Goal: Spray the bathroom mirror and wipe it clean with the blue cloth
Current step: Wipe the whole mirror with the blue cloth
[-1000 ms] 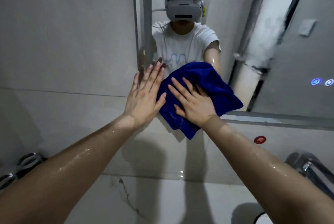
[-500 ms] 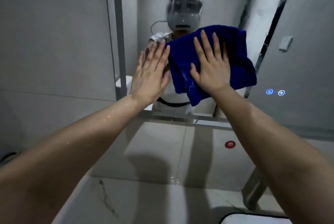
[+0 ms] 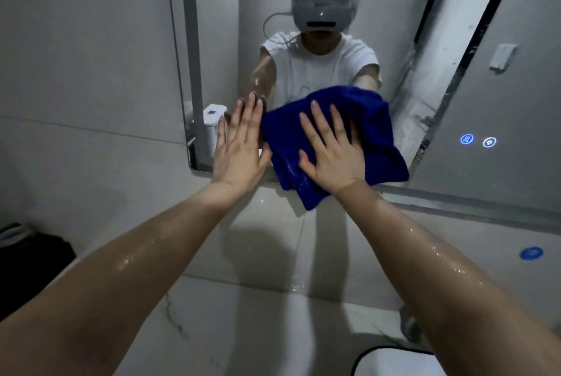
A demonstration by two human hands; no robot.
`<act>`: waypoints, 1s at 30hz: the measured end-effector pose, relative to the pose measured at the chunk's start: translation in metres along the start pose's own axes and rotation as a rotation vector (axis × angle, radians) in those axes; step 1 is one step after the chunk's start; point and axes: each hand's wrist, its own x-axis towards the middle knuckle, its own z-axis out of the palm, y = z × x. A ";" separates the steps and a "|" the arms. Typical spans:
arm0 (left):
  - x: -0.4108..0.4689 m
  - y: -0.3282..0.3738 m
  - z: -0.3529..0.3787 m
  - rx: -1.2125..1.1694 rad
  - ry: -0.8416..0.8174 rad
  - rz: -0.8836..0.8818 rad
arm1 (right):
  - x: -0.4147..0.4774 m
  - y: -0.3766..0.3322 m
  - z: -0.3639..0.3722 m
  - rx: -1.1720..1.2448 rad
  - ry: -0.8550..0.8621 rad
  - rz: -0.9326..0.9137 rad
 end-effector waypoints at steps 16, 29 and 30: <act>-0.010 0.041 0.000 0.227 -0.142 0.140 | -0.016 0.055 -0.018 -0.012 -0.176 -0.405; 0.071 0.109 -0.050 0.174 0.041 0.132 | 0.059 0.142 -0.083 0.017 -0.037 -0.203; 0.066 0.111 -0.046 0.149 0.041 0.114 | 0.056 0.140 -0.082 0.032 -0.030 -0.173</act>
